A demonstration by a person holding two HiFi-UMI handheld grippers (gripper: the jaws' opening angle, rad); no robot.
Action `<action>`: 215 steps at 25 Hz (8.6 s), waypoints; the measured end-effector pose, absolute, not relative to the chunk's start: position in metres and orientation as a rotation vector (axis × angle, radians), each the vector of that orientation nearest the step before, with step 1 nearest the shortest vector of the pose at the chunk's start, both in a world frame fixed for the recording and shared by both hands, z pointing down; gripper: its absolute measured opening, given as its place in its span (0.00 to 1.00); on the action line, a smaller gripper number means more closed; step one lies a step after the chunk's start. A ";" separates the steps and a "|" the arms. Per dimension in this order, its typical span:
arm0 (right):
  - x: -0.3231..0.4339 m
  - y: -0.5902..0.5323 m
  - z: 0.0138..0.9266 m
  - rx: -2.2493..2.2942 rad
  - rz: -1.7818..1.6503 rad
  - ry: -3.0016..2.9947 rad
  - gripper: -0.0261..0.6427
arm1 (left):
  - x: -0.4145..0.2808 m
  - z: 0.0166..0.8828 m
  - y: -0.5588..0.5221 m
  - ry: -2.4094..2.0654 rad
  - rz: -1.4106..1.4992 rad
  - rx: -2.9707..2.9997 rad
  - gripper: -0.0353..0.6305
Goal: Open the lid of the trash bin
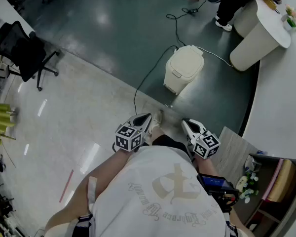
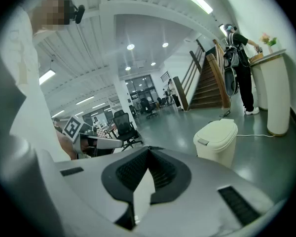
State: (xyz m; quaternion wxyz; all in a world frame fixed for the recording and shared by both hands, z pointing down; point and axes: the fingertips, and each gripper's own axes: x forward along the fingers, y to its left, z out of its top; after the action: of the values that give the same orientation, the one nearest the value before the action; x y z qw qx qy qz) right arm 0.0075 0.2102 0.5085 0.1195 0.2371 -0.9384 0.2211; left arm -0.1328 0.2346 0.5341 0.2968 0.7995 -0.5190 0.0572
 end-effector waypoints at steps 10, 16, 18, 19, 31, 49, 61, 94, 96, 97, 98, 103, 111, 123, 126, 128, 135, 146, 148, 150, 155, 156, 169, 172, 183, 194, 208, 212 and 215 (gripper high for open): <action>-0.003 0.230 0.515 0.679 0.675 -2.741 0.05 | -0.140 0.540 0.259 -1.383 0.174 2.116 0.07; -0.007 0.237 0.517 0.710 0.692 -2.742 0.05 | -0.144 0.542 0.271 -1.379 0.194 2.115 0.07; -0.004 0.240 0.519 0.722 0.703 -2.740 0.05 | -0.143 0.543 0.276 -1.377 0.201 2.113 0.07; -0.003 0.242 0.521 0.729 0.708 -2.736 0.05 | -0.143 0.544 0.278 -1.377 0.203 2.111 0.07; 0.008 0.238 0.528 0.810 0.744 -2.700 0.05 | -0.141 0.551 0.275 -1.348 0.215 2.107 0.07; 0.002 0.186 0.527 0.899 0.772 -2.706 0.05 | -0.157 0.545 0.217 -1.322 0.262 2.152 0.07; -0.003 0.114 0.529 0.967 0.806 -2.676 0.05 | -0.164 0.550 0.157 -1.268 0.300 2.143 0.07; 0.042 -0.106 0.556 0.945 0.853 -2.694 0.05 | -0.112 0.563 -0.055 -1.253 0.431 2.138 0.07; 0.045 -0.113 0.559 0.942 0.862 -2.693 0.05 | -0.107 0.562 -0.061 -1.256 0.433 2.139 0.07; 0.046 -0.116 0.561 0.939 0.867 -2.693 0.05 | -0.105 0.562 -0.063 -1.256 0.437 2.139 0.07; 0.047 -0.118 0.562 0.936 0.873 -2.695 0.05 | -0.103 0.563 -0.064 -1.256 0.443 2.138 0.07; 0.050 -0.119 0.568 0.921 0.900 -2.702 0.05 | -0.098 0.567 -0.067 -1.262 0.472 2.124 0.07; 0.055 -0.125 0.574 0.910 0.924 -2.703 0.05 | -0.087 0.569 -0.077 -1.246 0.499 2.121 0.07; 0.049 -0.152 0.583 0.915 0.943 -2.669 0.05 | -0.086 0.592 -0.106 -1.208 0.528 2.078 0.07; 0.044 -0.166 0.585 0.931 0.939 -2.653 0.05 | -0.088 0.601 -0.116 -1.178 0.551 2.084 0.07; 0.045 -0.165 0.587 0.942 0.947 -2.636 0.05 | -0.084 0.610 -0.116 -1.154 0.572 2.077 0.07; 0.055 -0.165 0.601 0.972 0.979 -2.604 0.05 | -0.071 0.650 -0.127 -1.091 0.712 2.046 0.08; 0.062 -0.153 0.630 1.043 1.056 -2.538 0.05 | -0.067 0.709 -0.129 -0.992 0.926 2.022 0.08; 0.063 -0.154 0.634 1.061 1.068 -2.530 0.05 | -0.066 0.716 -0.132 -0.978 0.952 2.025 0.08; 0.065 -0.154 0.638 1.077 1.074 -2.523 0.05 | -0.064 0.723 -0.137 -0.978 0.974 2.024 0.07; 0.073 -0.150 0.643 1.125 1.103 -2.507 0.05 | -0.060 0.736 -0.145 -0.987 1.031 1.999 0.08; 0.075 -0.150 0.644 1.135 1.107 -2.504 0.05 | -0.060 0.739 -0.146 -0.985 1.041 1.999 0.08; 0.096 -0.144 0.655 1.245 1.150 -2.449 0.05 | -0.049 0.762 -0.149 -0.922 1.116 1.966 0.08; 0.098 -0.145 0.659 1.252 1.156 -2.444 0.05 | -0.048 0.765 -0.147 -0.907 1.132 1.965 0.08; 0.097 -0.150 0.662 1.236 1.142 -2.461 0.05 | -0.046 0.769 -0.146 -0.904 1.124 1.975 0.08; 0.102 -0.144 0.664 1.233 1.142 -2.452 0.05 | -0.043 0.770 -0.142 -0.935 1.099 1.987 0.08; 0.110 -0.144 0.652 1.308 1.127 -2.450 0.05 | -0.042 0.768 -0.146 -0.900 1.053 1.931 0.08; 0.111 -0.141 0.646 1.317 1.112 -2.453 0.05 | -0.042 0.763 -0.146 -0.919 0.984 1.928 0.08; 0.113 -0.140 0.643 1.325 1.106 -2.455 0.05 | -0.041 0.757 -0.146 -0.924 0.966 1.946 0.07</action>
State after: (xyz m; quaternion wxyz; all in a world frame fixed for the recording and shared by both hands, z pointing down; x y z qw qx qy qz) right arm 0.1133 -0.1398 0.6426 0.0705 0.4405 -0.8160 0.3675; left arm -0.0413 -0.1460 0.7571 0.3805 0.7621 -0.3621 0.3785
